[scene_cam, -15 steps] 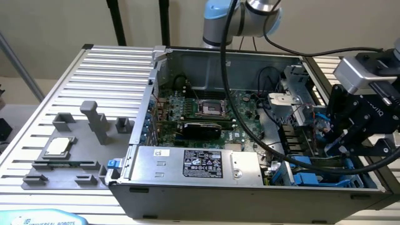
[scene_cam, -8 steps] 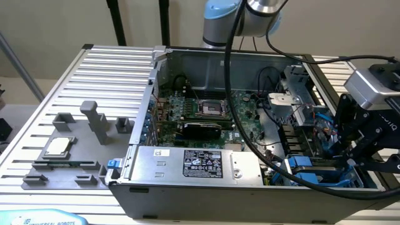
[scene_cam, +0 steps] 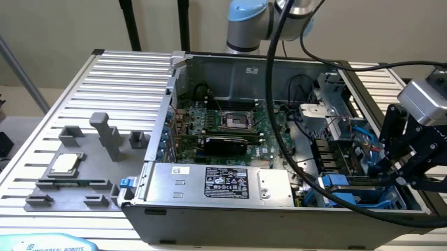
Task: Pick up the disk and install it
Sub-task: 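Insert the first disk wire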
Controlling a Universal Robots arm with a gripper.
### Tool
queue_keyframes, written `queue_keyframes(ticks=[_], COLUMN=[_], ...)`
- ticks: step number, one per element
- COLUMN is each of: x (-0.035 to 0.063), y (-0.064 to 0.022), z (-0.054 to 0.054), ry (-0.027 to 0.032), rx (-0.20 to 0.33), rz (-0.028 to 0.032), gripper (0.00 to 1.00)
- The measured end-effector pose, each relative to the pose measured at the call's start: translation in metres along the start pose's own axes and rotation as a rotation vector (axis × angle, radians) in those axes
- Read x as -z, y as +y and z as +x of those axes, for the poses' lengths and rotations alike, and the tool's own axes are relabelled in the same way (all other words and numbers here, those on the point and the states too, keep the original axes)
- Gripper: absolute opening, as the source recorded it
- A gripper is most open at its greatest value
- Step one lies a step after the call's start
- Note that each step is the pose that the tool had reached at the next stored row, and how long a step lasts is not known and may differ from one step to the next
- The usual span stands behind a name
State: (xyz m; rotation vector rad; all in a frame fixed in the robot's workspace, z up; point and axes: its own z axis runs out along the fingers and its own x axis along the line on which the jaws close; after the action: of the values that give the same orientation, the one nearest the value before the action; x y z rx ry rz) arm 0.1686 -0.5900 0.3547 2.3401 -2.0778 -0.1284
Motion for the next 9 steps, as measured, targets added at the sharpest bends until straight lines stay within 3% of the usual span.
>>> queue_keyframes(ticks=[9], x=[0.0004], y=[-0.0066], z=[0.0008], ry=[-0.0034], rx=[0.084], rz=[-0.0036], gripper=[0.31])
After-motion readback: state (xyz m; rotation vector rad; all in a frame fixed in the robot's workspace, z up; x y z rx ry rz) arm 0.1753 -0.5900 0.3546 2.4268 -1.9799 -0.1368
